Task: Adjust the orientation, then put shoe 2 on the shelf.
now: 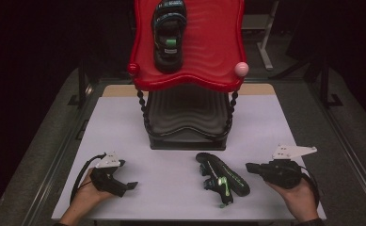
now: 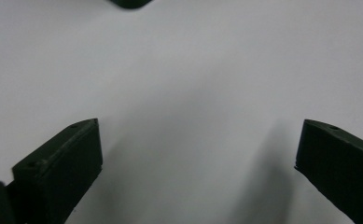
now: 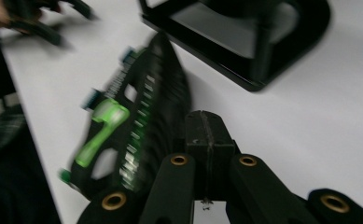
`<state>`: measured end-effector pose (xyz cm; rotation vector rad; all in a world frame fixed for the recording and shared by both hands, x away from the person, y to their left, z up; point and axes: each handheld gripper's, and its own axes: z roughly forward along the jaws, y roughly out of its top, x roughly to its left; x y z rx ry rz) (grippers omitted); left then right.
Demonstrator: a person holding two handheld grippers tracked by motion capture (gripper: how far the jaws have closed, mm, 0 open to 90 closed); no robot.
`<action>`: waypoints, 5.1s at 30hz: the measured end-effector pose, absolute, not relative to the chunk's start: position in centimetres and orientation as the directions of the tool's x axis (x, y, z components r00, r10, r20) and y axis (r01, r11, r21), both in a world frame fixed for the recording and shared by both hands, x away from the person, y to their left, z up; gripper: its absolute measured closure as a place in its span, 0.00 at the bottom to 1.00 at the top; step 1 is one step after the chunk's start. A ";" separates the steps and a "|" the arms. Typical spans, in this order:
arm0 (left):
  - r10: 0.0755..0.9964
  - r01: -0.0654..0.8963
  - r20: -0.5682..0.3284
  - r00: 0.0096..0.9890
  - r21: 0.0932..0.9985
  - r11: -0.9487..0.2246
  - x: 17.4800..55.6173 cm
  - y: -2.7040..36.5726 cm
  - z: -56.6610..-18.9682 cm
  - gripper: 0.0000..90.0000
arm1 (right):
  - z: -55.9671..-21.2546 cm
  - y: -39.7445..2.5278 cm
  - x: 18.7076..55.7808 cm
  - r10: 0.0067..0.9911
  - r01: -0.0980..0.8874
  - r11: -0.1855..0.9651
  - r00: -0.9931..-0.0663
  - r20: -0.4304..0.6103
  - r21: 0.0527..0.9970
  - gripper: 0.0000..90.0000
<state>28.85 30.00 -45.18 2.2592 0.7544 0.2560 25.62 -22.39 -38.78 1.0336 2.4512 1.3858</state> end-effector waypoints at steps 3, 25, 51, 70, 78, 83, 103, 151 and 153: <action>0.588 0.431 -0.009 0.809 0.690 -0.581 28.7 29.7 -45.2 0.00 | -38.6 -21.3 25.7 0.597 0.481 0.350 -0.776 0.205 0.804 1.00; 0.588 0.428 -0.002 0.809 0.687 -0.587 28.6 29.7 -45.3 0.00 | -39.3 -20.6 26.4 0.579 0.494 0.361 -0.784 0.225 0.791 1.00; 0.588 0.429 -0.003 0.809 0.687 -0.587 28.6 29.7 -45.3 0.00 | -42.4 -24.3 30.5 0.692 0.605 0.278 -0.665 0.281 0.746 1.00; 0.588 0.430 -0.004 0.809 0.687 -0.586 28.7 29.7 -45.3 0.00 | -43.3 -25.6 28.0 0.676 0.601 0.370 -0.697 0.238 0.708 1.00; 0.588 0.431 -0.005 0.809 0.685 -0.587 28.6 29.7 -45.3 0.00 | -43.7 -25.0 26.3 0.636 0.589 0.413 -0.733 0.243 0.694 1.00; 0.587 0.429 -0.003 0.810 0.684 -0.589 28.7 29.7 -45.3 0.00 | -44.1 -24.1 25.2 0.596 0.582 0.460 -0.762 0.252 0.671 1.00; 0.588 0.429 -0.003 0.809 0.687 -0.587 28.6 29.7 -45.3 0.00 | -41.8 -25.0 26.1 0.609 0.530 0.342 -0.754 0.247 0.776 0.84; 0.588 0.428 -0.003 0.809 0.688 -0.586 28.6 29.7 -45.3 0.00 | -38.0 -21.6 29.5 0.464 0.466 0.330 -0.837 0.289 0.821 0.75; 0.588 0.428 -0.003 0.809 0.688 -0.586 28.6 29.7 -45.3 0.00 | -37.3 -21.9 29.4 0.469 0.460 0.319 -0.836 0.284 0.829 0.75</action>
